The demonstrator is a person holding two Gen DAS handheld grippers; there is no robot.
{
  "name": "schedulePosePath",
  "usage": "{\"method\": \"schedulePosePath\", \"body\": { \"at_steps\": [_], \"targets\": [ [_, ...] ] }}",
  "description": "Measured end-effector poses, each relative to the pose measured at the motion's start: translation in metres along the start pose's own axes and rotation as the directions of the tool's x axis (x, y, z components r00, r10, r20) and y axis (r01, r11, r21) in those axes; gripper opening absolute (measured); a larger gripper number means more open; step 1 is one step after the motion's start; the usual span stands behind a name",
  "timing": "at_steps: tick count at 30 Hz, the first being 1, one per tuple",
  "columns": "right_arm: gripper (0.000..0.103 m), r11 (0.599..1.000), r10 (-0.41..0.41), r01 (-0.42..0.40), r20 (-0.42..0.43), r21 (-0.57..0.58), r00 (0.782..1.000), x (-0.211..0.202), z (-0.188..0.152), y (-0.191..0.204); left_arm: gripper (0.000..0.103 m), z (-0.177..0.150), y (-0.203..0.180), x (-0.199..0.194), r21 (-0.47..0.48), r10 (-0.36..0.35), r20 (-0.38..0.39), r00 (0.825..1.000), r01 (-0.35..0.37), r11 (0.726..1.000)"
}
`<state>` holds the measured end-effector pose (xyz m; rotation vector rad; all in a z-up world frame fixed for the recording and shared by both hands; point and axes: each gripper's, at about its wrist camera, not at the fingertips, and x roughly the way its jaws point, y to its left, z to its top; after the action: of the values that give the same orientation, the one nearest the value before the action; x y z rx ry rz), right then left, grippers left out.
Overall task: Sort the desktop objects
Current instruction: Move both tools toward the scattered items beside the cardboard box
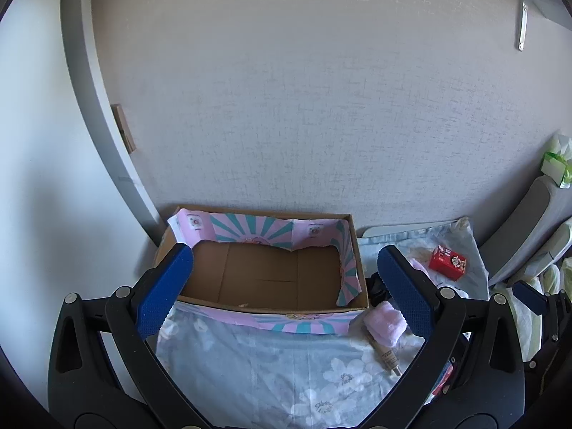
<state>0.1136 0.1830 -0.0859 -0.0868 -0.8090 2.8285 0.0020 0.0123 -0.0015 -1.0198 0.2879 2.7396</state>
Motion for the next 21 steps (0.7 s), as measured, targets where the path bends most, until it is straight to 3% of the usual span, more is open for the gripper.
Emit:
{"method": "schedulePosePath", "body": {
  "at_steps": [4,12,21],
  "targets": [
    [0.103,0.998,-0.054,0.054,-0.004,-0.016,0.999,0.0003,-0.0015,0.0009,0.103,-0.0024,0.0023,-0.0011,0.003,-0.008,0.002,1.0,0.008,1.0],
    [0.103,0.999,-0.048,0.048,-0.001,-0.008,0.999,-0.0034,-0.0033,-0.0016,0.103,-0.0069,0.0044,-0.0078,0.021,-0.033,0.031,0.999,0.032,0.999],
    [0.103,0.999,-0.046,0.046,-0.02,0.003,0.999,-0.0058,-0.0049,-0.0024,0.103,-0.01,0.0037,-0.0094,0.047,-0.045,0.014,0.999,0.044,0.998]
  ]
}}
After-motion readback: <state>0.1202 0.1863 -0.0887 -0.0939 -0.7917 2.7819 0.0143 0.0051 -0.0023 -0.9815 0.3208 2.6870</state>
